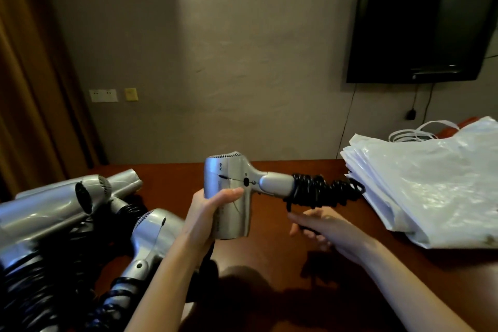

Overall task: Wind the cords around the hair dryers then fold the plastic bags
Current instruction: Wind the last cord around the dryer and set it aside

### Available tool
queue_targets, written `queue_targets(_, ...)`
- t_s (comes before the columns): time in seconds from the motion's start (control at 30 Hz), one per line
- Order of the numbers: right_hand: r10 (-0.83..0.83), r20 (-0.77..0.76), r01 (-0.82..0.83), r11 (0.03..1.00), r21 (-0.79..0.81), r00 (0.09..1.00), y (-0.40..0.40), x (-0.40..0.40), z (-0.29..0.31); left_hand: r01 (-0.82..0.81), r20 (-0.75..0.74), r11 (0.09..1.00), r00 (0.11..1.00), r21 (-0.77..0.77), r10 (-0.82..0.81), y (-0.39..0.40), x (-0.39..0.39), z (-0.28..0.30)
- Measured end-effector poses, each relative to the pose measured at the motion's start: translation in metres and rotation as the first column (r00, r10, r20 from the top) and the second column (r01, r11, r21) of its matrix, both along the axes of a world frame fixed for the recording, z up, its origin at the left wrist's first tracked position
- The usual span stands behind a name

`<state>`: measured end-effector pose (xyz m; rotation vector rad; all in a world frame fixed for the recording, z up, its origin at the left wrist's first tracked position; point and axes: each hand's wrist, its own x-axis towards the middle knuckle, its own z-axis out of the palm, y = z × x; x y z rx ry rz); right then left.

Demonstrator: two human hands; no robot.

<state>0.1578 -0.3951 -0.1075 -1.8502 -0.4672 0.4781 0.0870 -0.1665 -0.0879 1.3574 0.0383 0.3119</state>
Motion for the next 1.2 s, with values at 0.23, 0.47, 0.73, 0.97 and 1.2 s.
queue_targets(0.23,0.071,-0.157,-0.062,0.996,0.067,0.985,-0.019,0.038,0.001,0.160,-0.071,0.969,0.986,0.188,-0.149,0.000,-0.003,0.001)
queue_targets(0.47,0.226,0.176,-0.173,0.947,-0.272,0.958,-0.025,0.022,0.011,0.248,-0.137,0.892,0.968,0.378,-0.211,-0.002,-0.010,0.005)
queue_targets(0.73,0.034,0.486,0.059,0.983,-0.174,0.873,-0.012,0.011,0.027,0.071,-0.012,0.844,0.997,0.531,-0.076,-0.008,-0.002,0.000)
queue_targets(0.97,-0.062,0.386,0.037,0.997,0.072,0.920,0.003,-0.012,0.039,-0.191,0.124,0.832,0.981,0.521,0.148,-0.012,0.000,-0.002)
queue_targets(1.2,-0.119,0.323,0.044,0.972,0.230,0.939,0.033,-0.021,0.021,-0.367,0.139,0.816,0.929,0.447,0.342,-0.013,0.001,-0.006)
